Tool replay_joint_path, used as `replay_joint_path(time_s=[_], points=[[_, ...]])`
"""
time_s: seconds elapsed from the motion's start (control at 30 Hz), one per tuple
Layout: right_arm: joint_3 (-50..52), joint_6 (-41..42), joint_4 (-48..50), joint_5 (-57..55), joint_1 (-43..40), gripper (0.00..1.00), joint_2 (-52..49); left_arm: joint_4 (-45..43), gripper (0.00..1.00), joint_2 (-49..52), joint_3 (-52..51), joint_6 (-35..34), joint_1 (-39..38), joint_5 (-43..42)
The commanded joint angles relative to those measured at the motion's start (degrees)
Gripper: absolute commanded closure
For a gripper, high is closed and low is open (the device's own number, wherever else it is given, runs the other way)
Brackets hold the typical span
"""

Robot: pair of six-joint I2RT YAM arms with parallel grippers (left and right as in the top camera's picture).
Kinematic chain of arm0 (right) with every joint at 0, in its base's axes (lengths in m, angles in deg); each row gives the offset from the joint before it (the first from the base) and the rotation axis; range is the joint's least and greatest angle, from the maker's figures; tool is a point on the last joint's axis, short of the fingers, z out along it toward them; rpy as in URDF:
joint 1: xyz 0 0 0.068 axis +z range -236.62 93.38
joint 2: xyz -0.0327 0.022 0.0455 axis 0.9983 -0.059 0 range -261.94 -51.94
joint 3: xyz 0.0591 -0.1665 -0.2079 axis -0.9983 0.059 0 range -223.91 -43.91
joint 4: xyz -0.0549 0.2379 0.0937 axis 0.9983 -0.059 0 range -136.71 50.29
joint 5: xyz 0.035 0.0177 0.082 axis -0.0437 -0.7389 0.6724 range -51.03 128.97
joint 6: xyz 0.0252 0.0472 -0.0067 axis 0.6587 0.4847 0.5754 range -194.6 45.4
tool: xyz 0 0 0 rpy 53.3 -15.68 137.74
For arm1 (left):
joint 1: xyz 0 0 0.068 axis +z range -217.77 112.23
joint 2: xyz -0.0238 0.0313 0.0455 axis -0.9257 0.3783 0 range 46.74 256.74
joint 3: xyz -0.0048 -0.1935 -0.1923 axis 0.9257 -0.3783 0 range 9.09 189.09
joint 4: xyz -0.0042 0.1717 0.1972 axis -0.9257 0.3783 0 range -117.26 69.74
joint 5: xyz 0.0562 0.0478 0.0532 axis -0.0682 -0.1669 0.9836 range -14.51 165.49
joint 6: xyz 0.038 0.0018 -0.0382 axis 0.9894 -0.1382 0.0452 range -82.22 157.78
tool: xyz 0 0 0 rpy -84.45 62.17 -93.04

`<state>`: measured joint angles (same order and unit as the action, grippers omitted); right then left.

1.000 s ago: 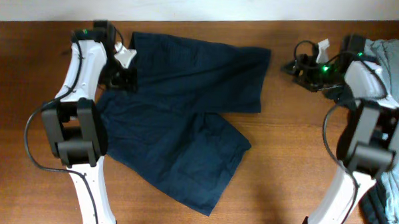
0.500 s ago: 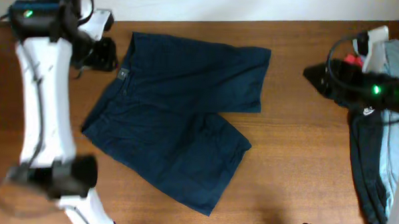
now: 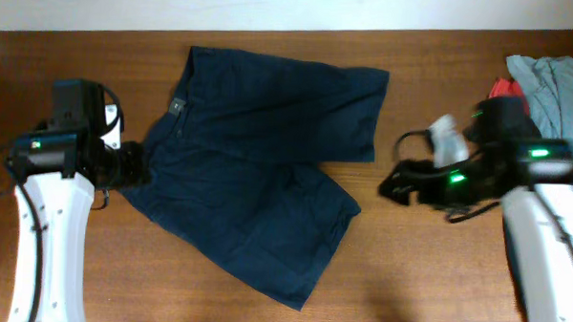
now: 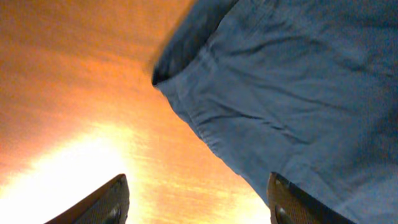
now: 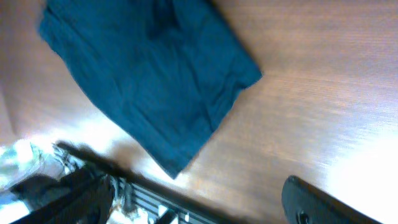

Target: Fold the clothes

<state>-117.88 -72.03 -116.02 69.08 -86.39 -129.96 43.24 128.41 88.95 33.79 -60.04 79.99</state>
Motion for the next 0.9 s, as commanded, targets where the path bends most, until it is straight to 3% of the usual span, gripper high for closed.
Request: replay_joint_path(time_s=[0.0,0.13,0.37,0.43,0.53,0.63,0.7,0.8,0.87], points=[[11.65,6.32,8.02,-1.36,6.84,0.08,-1.07,-3.74,0.28,3.58,-5.03,-1.6,3.76,-4.35],[20.28,12.28,17.94,-1.42,12.83,0.08,-4.24,-6.51,0.28,11.19,-6.6,-1.6,4.35,-4.15],[21.7,19.5,21.4,0.07,25.66,0.15,-12.04,-12.07,0.3,22.29,-6.62,-2.03,4.83,-3.32],[21.7,20.5,23.5,0.04,28.55,0.23,-14.12,-12.61,0.29,23.37,-6.62,-2.01,5.33,-2.54],[21.68,22.18,25.88,-1.55,30.84,0.47,-19.8,-11.54,0.29,23.69,-6.62,-2.01,6.69,-2.6],[21.68,22.18,26.62,-1.4,30.82,0.61,-23.43,-11.26,0.3,23.69,-6.62,-2.01,7.39,-3.3],[21.68,22.14,26.8,-1.29,30.77,0.79,-25.07,-11.26,0.3,23.65,-6.62,-1.99,7.74,-4.33],[21.68,21.66,26.91,-1.31,30.77,0.84,-25.11,-11.21,0.3,23.65,-6.62,-2.01,7.72,-4.35],[21.68,21.46,25.99,-3.19,30.77,0.94,-25.11,-10.84,0.3,23.65,-6.58,-1.99,7.72,-4.35]])
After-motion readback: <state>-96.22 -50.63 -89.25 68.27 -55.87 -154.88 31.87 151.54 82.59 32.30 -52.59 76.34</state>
